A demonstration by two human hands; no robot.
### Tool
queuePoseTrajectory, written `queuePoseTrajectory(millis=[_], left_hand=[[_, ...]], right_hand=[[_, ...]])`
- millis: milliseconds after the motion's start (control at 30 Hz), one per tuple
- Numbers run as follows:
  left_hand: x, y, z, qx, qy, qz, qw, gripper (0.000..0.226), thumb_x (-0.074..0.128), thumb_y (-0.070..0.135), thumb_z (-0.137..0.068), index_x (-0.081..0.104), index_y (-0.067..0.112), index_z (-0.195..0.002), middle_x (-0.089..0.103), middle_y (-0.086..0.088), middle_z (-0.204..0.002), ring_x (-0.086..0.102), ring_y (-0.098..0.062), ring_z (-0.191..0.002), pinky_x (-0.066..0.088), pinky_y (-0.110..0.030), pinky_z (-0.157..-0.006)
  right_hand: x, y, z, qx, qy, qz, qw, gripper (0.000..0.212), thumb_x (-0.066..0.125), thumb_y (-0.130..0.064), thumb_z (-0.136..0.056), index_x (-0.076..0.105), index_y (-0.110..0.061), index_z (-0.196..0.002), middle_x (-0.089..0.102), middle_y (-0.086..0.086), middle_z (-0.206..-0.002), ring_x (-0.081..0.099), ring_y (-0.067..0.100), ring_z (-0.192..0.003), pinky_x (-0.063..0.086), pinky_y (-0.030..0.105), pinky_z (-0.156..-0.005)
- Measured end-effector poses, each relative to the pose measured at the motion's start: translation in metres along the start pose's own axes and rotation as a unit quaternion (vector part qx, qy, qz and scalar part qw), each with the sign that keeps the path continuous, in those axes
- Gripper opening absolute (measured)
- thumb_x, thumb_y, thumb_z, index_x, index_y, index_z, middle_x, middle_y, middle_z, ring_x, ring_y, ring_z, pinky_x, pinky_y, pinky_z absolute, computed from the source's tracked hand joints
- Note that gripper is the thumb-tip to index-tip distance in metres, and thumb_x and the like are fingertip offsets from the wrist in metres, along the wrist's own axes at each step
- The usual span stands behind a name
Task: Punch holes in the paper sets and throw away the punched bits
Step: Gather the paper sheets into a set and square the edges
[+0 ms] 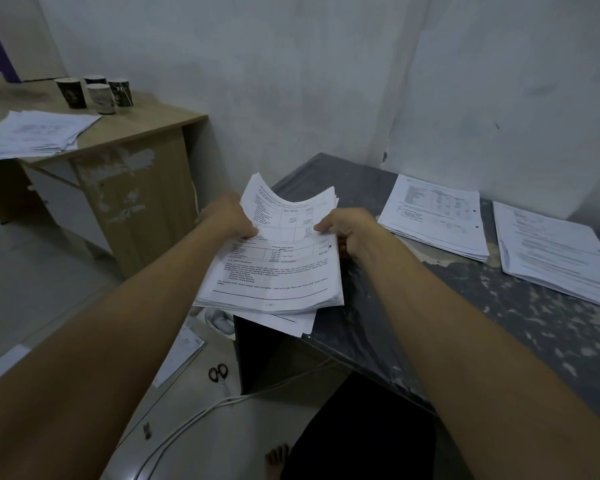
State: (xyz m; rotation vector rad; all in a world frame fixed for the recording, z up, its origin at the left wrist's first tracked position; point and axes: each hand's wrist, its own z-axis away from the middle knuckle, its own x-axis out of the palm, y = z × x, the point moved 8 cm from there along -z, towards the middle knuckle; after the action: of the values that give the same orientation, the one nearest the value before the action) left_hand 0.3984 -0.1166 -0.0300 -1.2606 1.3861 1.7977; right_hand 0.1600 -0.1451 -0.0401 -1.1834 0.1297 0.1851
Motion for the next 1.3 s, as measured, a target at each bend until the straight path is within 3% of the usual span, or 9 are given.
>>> queuePoseTrajectory(millis=[133, 300, 467, 633, 767, 867, 1033, 1200, 1300], left_hand=[[0.008, -0.010, 0.002, -0.028, 0.036, 0.030, 0.999, 0.061, 0.078, 0.039, -0.083, 0.048, 0.020, -0.132, 0.059, -0.008, -0.130, 0.056, -0.033, -0.119, 0.048, -0.047, -0.100], [0.014, -0.021, 0.012, -0.016, 0.138, 0.068, 0.988, 0.059, 0.070, 0.047, -0.088, 0.050, 0.019, -0.136, 0.055, -0.011, -0.137, 0.050, -0.033, -0.126, 0.039, -0.048, -0.107], [0.014, -0.030, 0.017, -0.024, 0.163, 0.148, 0.975, 0.062, 0.075, 0.047, -0.083, 0.053, 0.016, -0.132, 0.056, -0.008, -0.135, 0.049, -0.029, -0.126, 0.038, -0.048, -0.109], [0.014, -0.034, 0.026, -0.033, 0.154, 0.259, 0.953, 0.071, 0.079, 0.048, -0.078, 0.051, 0.018, -0.136, 0.061, -0.002, -0.133, 0.055, -0.026, -0.123, 0.040, -0.046, -0.110], [0.020, -0.036, 0.024, -0.053, 0.059, 0.360, 0.930, 0.051, 0.080, 0.046, -0.075, 0.062, 0.023, -0.117, 0.068, 0.001, -0.119, 0.059, -0.031, -0.117, 0.047, -0.050, -0.103], [0.018, -0.027, 0.026, -0.028, 0.020, 0.401, 0.915, 0.035, 0.080, 0.038, -0.081, 0.063, 0.026, -0.109, 0.072, 0.005, -0.109, 0.068, -0.025, -0.104, 0.054, -0.050, -0.095], [0.008, 0.008, 0.046, 0.058, 0.082, 0.446, 0.889, 0.022, 0.075, 0.026, -0.089, 0.058, 0.027, -0.101, 0.069, 0.014, -0.099, 0.072, -0.003, -0.077, 0.060, -0.021, -0.063], [-0.004, 0.067, 0.069, 0.123, 0.136, 0.490, 0.852, 0.018, 0.071, 0.018, -0.093, 0.059, 0.017, -0.106, 0.070, 0.005, -0.106, 0.070, -0.010, -0.093, 0.060, -0.025, -0.074], [-0.015, 0.114, 0.087, 0.181, 0.162, 0.507, 0.827, 0.012, 0.067, 0.015, -0.095, 0.059, 0.014, -0.104, 0.068, 0.010, -0.100, 0.068, -0.001, -0.089, 0.058, -0.018, -0.073]], right_hand=[[0.012, 0.003, -0.002, -0.009, -0.022, -0.008, 1.000, 0.034, 0.073, 0.014, -0.073, 0.068, 0.007, -0.106, 0.073, 0.020, -0.100, 0.073, 0.034, -0.086, 0.061, 0.046, -0.078], [0.018, 0.007, -0.001, -0.100, 0.013, 0.066, 0.993, 0.026, 0.075, 0.004, -0.072, 0.071, 0.001, -0.098, 0.074, 0.013, -0.097, 0.072, 0.030, -0.086, 0.061, 0.046, -0.081], [0.013, 0.019, 0.004, -0.139, -0.046, -0.022, 0.989, 0.029, 0.077, 0.005, -0.080, 0.069, -0.012, -0.102, 0.074, 0.003, -0.102, 0.073, 0.017, -0.085, 0.060, 0.027, -0.066], [0.005, 0.033, 0.007, -0.175, -0.052, -0.086, 0.979, 0.041, 0.082, 0.001, -0.078, 0.069, -0.010, -0.115, 0.075, 0.002, -0.106, 0.074, 0.016, -0.090, 0.061, 0.030, -0.075], [0.001, 0.036, 0.009, -0.176, -0.073, -0.115, 0.975, 0.043, 0.082, -0.001, -0.079, 0.066, -0.002, -0.119, 0.073, 0.012, -0.110, 0.069, 0.006, -0.066, 0.053, 0.020, -0.054], [-0.009, 0.036, 0.012, -0.170, -0.070, -0.167, 0.969, 0.040, 0.082, 0.002, -0.076, 0.069, -0.004, -0.113, 0.075, 0.011, -0.108, 0.074, 0.016, -0.084, 0.058, 0.024, -0.065], [-0.039, 0.025, 0.033, -0.198, -0.046, -0.188, 0.961, 0.034, 0.084, 0.001, -0.074, 0.073, -0.009, -0.105, 0.078, 0.003, -0.097, 0.075, 0.016, -0.085, 0.058, 0.022, -0.064], [-0.104, -0.014, 0.063, -0.267, 0.064, -0.103, 0.956, 0.021, 0.069, -0.001, -0.078, 0.070, -0.018, -0.091, 0.076, -0.013, -0.078, 0.072, 0.010, -0.072, 0.056, 0.021, -0.056], [-0.149, -0.040, 0.089, -0.329, 0.111, -0.077, 0.935, 0.022, 0.063, -0.003, -0.079, 0.067, -0.021, -0.091, 0.076, -0.011, -0.087, 0.072, 0.008, -0.078, 0.055, 0.022, -0.060]])
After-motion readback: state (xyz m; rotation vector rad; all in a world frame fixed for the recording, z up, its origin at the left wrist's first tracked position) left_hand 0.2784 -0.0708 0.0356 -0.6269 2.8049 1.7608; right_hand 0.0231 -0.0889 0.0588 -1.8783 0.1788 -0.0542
